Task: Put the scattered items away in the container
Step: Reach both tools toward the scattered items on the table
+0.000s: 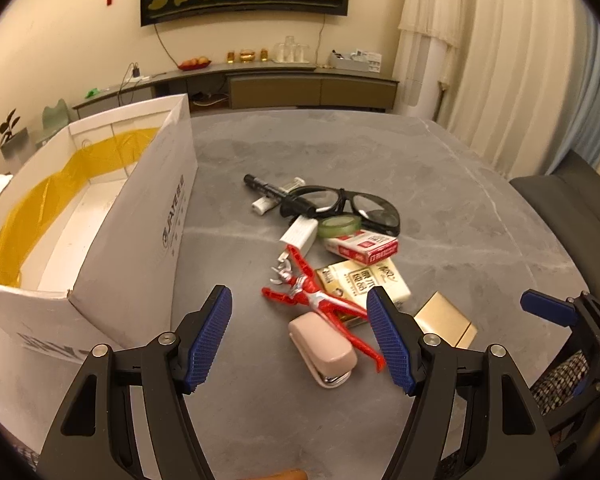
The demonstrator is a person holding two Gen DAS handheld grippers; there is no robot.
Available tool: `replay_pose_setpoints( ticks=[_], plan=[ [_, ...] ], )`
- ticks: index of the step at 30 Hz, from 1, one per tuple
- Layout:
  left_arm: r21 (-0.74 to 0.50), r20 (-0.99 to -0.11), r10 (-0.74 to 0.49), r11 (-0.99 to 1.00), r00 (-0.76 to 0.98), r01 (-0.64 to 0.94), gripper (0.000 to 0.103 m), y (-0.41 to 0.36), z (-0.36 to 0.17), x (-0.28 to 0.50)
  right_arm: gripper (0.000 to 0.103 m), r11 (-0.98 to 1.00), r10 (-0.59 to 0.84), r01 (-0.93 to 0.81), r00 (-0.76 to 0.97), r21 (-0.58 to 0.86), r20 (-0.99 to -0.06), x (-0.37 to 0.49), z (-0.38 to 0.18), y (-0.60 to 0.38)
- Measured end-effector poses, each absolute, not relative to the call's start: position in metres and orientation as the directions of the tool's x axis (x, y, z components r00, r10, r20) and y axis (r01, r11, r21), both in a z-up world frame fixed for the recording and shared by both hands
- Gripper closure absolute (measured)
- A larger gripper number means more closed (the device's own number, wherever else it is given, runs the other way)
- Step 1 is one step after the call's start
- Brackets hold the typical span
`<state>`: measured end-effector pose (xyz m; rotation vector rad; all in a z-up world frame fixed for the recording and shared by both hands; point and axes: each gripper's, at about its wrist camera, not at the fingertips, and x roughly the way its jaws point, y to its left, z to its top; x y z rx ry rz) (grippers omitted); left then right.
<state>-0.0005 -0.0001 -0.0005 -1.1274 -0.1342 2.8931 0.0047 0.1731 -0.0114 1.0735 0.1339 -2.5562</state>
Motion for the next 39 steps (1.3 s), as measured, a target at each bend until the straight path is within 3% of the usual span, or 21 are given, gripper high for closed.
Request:
replay_pose_setpoints(
  ticks=[6, 15, 26, 32, 34, 35, 36, 37, 39],
  plan=[
    [-0.086, -0.702, 0.058, -0.996, -0.71, 0.003, 0.03, -0.001, -0.006, -0.006, 0.0, -0.925, -0.329, 0.361, -0.615, 0.114, -0.717, 0.003, -0.013, 0.179],
    [-0.078, -0.729, 0.062, -0.997, -0.682, -0.007, 0.03, -0.003, -0.012, -0.009, 0.0, -0.912, -0.306, 0.406, -0.58, 0.058, -0.755, -0.004, -0.026, 0.167],
    [-0.197, -0.771, 0.146, -0.98, -0.619, 0.013, 0.031, -0.014, -0.022, -0.014, 0.0, -0.902, -0.296, 0.432, -0.572, 0.026, -0.765, -0.002, -0.027, 0.161],
    [-0.213, -0.746, 0.191, -0.976, -0.638, -0.043, 0.033, -0.006, -0.015, -0.008, 0.0, -0.906, -0.281, 0.423, -0.593, 0.004, -0.754, 0.0, -0.023, 0.163],
    [-0.2, -0.735, 0.192, -0.978, -0.65, -0.063, 0.044, -0.002, -0.012, -0.005, 0.0, -0.907, -0.282, 0.421, -0.597, 0.007, -0.751, 0.0, -0.022, 0.165],
    [-0.189, -0.735, 0.189, -0.979, -0.651, -0.071, 0.066, 0.001, -0.011, -0.004, 0.001, -0.907, -0.285, 0.421, -0.596, 0.01, -0.751, -0.001, -0.021, 0.166],
    [-0.183, -0.738, 0.189, -0.98, -0.648, -0.076, 0.083, 0.003, -0.011, -0.004, 0.009, -0.907, -0.287, 0.421, -0.593, 0.015, -0.752, -0.001, -0.021, 0.166],
    [-0.181, -0.74, 0.189, -0.98, -0.646, -0.079, 0.086, 0.004, -0.012, -0.004, 0.017, -0.907, -0.29, 0.421, -0.589, 0.02, -0.754, -0.002, -0.021, 0.167],
    [-0.176, -0.741, 0.187, -0.981, -0.645, -0.083, 0.09, 0.005, -0.012, -0.004, 0.044, -0.906, -0.297, 0.422, -0.574, 0.036, -0.763, -0.004, -0.023, 0.168]
  ],
)
